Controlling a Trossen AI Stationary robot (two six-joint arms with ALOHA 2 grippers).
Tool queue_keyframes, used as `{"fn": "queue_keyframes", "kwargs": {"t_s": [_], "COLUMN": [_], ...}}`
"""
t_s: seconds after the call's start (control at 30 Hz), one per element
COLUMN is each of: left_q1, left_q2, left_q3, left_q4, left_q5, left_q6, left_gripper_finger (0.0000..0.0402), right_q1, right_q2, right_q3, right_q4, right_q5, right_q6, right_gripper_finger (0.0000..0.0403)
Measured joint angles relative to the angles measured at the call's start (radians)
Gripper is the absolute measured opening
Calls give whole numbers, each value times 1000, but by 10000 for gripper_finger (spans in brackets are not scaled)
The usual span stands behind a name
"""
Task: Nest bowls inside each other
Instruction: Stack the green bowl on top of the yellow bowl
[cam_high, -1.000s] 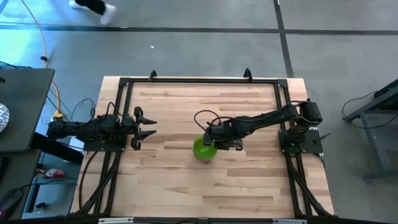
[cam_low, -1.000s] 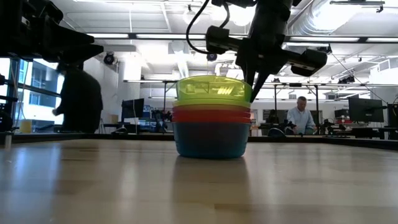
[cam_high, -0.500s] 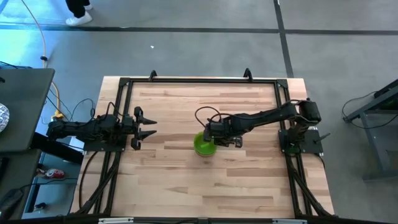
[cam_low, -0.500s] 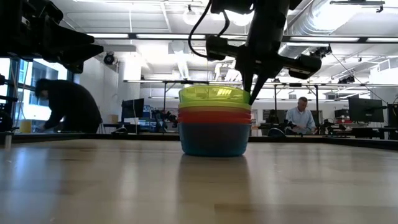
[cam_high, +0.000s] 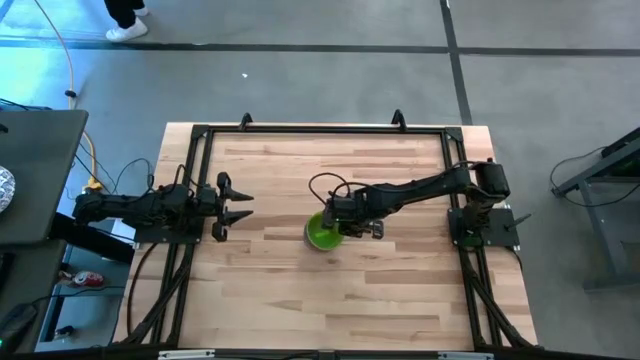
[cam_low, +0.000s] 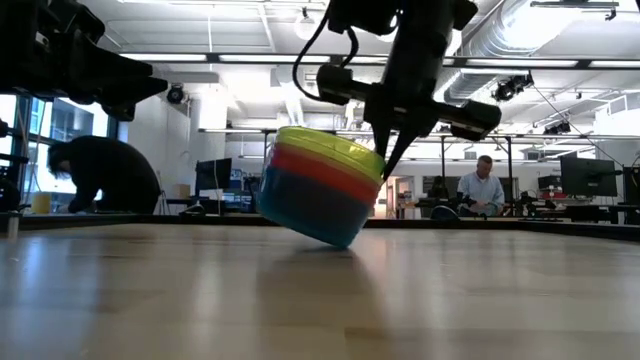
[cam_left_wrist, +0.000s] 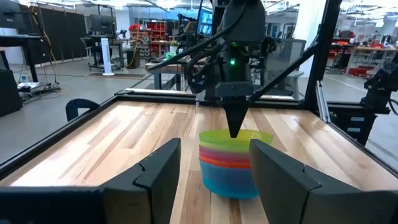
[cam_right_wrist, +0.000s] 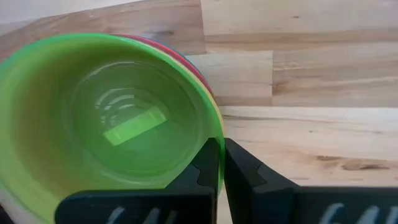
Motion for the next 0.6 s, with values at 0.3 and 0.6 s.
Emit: {"fn": "queue_keyframes", "kwargs": {"t_s": [0.3, 0.6], "left_q1": [0, 0], "left_q2": [4, 4], "left_q3": [0, 0], "left_q4": [2, 2], "left_q5": [0, 1], "left_q6": [-5, -7], "left_gripper_finger": [181, 181], "right_q1": [0, 0], "right_q2": [0, 0], "right_q3": [84, 93], "right_q4": [-138, -135], "right_q5": [15, 18], "right_q6": [-71, -79], "right_gripper_finger": [5, 82]}}
